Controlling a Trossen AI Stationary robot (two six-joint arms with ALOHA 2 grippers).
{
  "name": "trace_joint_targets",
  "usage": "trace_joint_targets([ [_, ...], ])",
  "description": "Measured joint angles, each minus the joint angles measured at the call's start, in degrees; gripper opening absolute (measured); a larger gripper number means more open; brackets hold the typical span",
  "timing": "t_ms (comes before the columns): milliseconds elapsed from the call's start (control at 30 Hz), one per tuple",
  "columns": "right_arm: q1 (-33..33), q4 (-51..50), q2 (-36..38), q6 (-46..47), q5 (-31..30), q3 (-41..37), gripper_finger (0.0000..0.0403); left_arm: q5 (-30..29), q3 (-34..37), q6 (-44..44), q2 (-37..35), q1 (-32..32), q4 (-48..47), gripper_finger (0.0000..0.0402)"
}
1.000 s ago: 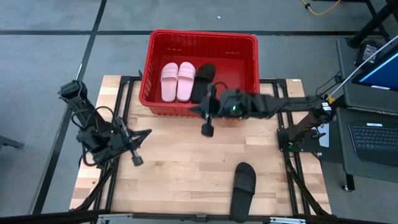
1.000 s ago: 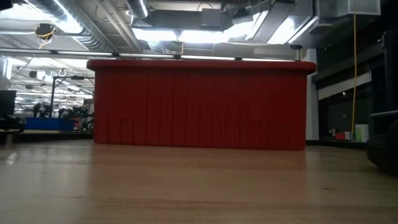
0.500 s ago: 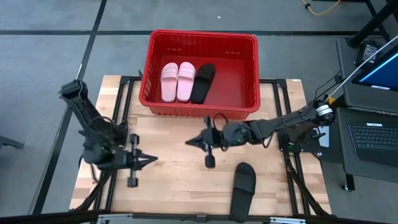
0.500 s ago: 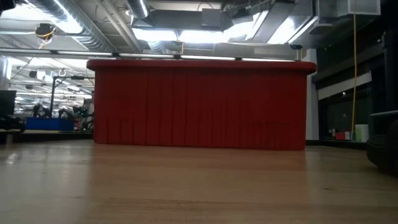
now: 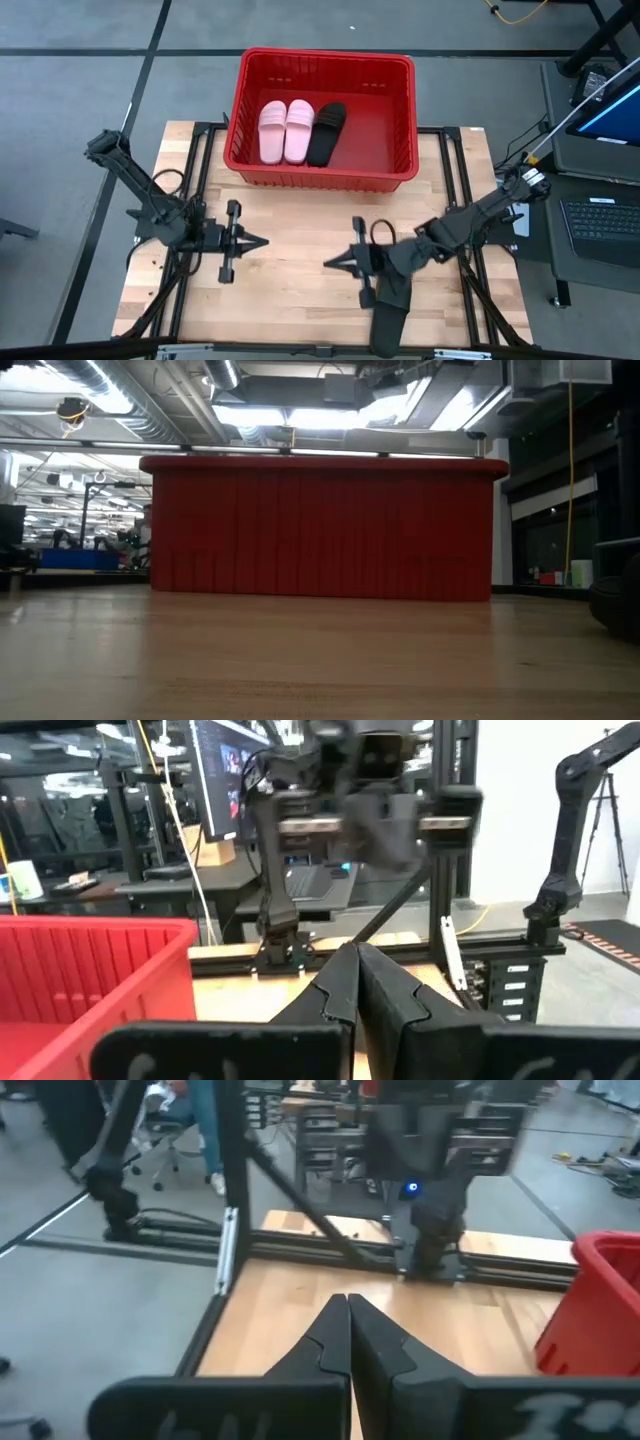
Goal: Pick and place slides into bin
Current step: Put the black slipper into the red bin
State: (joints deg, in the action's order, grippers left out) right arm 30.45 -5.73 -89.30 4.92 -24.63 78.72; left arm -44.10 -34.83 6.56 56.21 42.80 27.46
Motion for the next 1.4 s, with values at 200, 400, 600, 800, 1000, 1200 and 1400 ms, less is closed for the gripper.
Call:
trace_joint_targets([
  [200,4.35,-6.82,1.76,4.81,-1.31,0.0,0.0001,4.4,0.0,-4.9,-4.4,-4.27,-10.35,0.0001],
  [400,6.59,-21.43,5.04,20.5,-1.59,0.0,0.0001,5.15,-0.02,-6.4,-7.11,-7.03,-14.69,0.0001],
  [600,8.82,-23.19,6.16,24.0,-0.46,0.55,0.0001,13.24,-0.02,-5.15,-10.69,-10.93,-16.94,0.0002],
  [800,11.35,-39.36,3.61,36.53,-0.35,10.22,0.0,13.63,-0.02,-6.27,-14.41,-14.98,-20.7,0.0002],
  [1000,14.72,-58.29,-4.82,47.93,1.46,23.59,0.0,13.62,-0.02,-5.92,-15.7,-17.36,-23.23,0.0002],
  [1200,17.5,-73.22,-14.32,56.19,4.0,36.86,0.0,13.63,-0.04,-6.25,-15.98,-18.62,-25.52,0.0002],
  [1400,20.87,-81.78,-21.22,65.54,8.0,41.15,0.0004,13.62,-0.04,-6.29,-15.98,-18.64,-26.75,0.0002],
])
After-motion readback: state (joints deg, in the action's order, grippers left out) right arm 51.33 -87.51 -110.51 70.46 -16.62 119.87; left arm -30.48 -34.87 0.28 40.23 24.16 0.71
